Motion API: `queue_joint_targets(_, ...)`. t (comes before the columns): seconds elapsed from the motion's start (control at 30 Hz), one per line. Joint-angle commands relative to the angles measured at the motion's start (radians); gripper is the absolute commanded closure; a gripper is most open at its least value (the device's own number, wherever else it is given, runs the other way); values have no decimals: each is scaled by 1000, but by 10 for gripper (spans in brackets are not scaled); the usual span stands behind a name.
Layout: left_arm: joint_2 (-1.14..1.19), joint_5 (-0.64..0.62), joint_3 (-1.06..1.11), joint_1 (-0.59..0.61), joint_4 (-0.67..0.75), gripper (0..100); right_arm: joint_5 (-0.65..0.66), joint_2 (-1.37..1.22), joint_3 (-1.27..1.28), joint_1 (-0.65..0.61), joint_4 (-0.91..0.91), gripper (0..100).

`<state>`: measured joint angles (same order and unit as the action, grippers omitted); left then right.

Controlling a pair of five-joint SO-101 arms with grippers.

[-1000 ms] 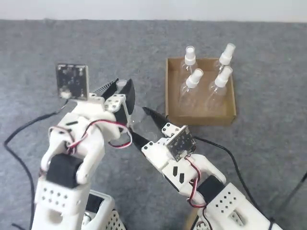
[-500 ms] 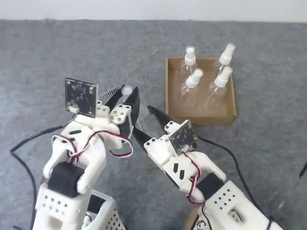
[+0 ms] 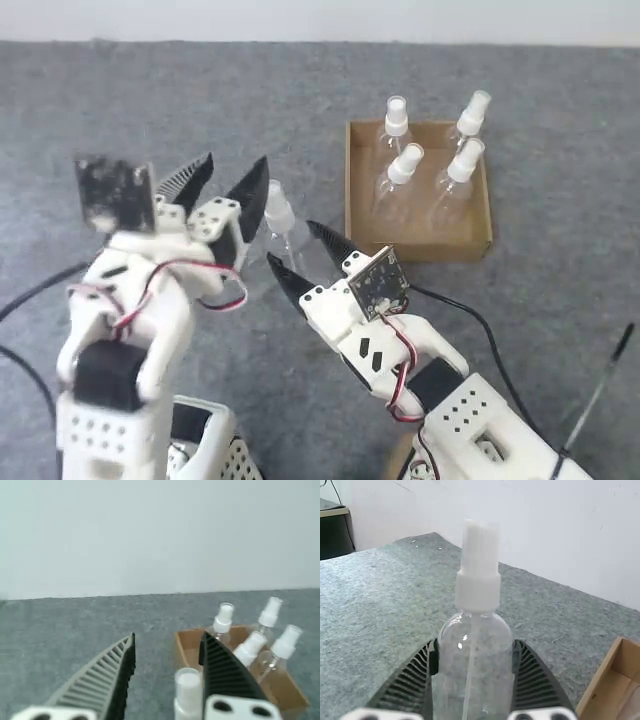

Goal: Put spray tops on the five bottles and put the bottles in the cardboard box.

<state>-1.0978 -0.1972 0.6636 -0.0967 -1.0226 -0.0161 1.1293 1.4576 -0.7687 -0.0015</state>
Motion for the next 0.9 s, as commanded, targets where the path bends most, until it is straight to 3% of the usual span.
queue_joint_targets(0.0,94,8,-44,12,-5,805,-12,-8,-58,10,-24,993)
queue_joint_targets(0.43,132,11,74,20,69,805,-12,-4,-57,12,-18,993)
queue_joint_targets(0.67,130,86,-150,118,-140,801,-12,-2,-84,67,31,993)
queue_joint_targets(0.87,26,81,18,126,-117,801,-12,-13,-199,134,120,993)
